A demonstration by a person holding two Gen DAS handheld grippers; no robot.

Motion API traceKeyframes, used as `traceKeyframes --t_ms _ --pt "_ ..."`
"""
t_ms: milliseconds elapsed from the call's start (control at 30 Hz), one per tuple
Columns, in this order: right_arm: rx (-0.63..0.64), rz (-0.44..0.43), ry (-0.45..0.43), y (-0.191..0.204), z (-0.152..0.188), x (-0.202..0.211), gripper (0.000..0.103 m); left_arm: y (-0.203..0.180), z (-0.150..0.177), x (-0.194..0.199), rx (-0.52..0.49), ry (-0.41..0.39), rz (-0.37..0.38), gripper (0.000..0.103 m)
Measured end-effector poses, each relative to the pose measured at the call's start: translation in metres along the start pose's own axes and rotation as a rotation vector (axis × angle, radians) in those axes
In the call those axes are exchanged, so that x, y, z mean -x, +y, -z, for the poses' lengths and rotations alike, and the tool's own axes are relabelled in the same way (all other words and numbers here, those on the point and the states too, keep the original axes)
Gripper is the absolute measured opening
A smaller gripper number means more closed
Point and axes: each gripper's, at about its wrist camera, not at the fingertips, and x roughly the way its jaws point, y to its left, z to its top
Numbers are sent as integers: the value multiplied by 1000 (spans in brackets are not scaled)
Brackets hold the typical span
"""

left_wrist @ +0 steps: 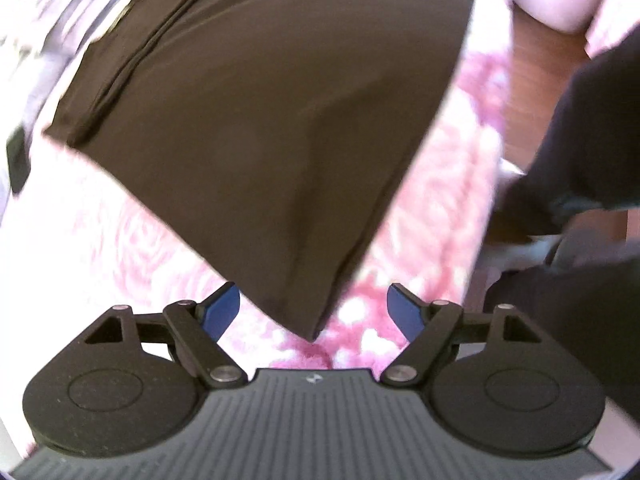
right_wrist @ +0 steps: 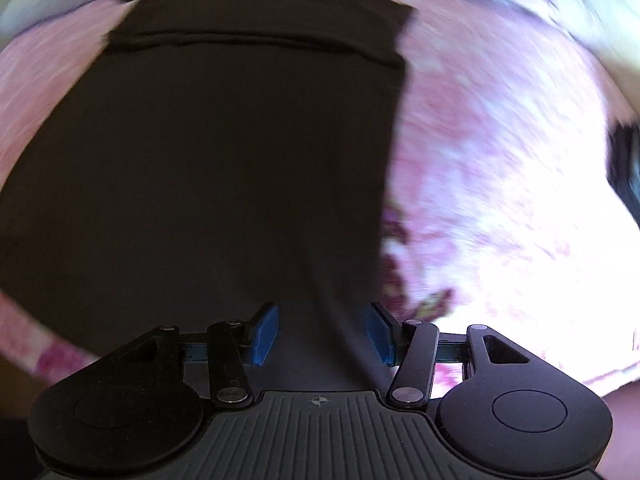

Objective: Fold clothes

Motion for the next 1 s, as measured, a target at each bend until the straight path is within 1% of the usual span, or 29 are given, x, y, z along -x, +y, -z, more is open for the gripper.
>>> traceKeyframes --t_ms 33,133,200,267,300,333,467,500,567,600,633,833,867,933,1000 --pt "30 -2 -10 9 3 2 53 -4 0 -3 -18 -5 -16 71" --pt "94 -14 -21 29 10 2 53 -12 -1 -12 -56 -18 -54 73" --pt "125 -23 -29 36 16 1 53 -11 -6 -21 -89 -31 -73 73" --pt "157 -25 -44 41 23 2 53 -10 -8 -24 -86 -34 -66 67" --pt "170 -27 -53 43 26 3 53 -9 -9 -25 -78 -34 -60 58" --pt "184 -28 -62 44 30 4 53 -10 -10 -25 -82 -33 -60 51" --pt "302 -37 -88 52 47 7 53 -15 -12 -25 -128 -26 -79 41" --pt "334 -37 -95 54 52 8 53 -16 -13 -25 -140 -24 -83 34" --pt "398 -39 -109 58 61 9 53 -18 -14 -25 -163 -20 -93 25" --pt "439 -33 -120 61 66 9 53 -20 -14 -25 -168 -15 -104 13" --pt "475 -29 -129 64 74 10 53 -21 -15 -24 -167 -8 -119 6" --pt "700 0 -195 81 112 3 53 -12 -23 -15 -78 9 -135 4" --pt "737 9 -209 83 120 0 53 -8 -24 -13 -51 8 -134 4" --pt "795 12 -231 89 126 -11 53 -1 -27 -6 9 0 -132 4" --pt "832 -4 -263 95 129 -18 53 3 -28 2 33 -14 -134 4"
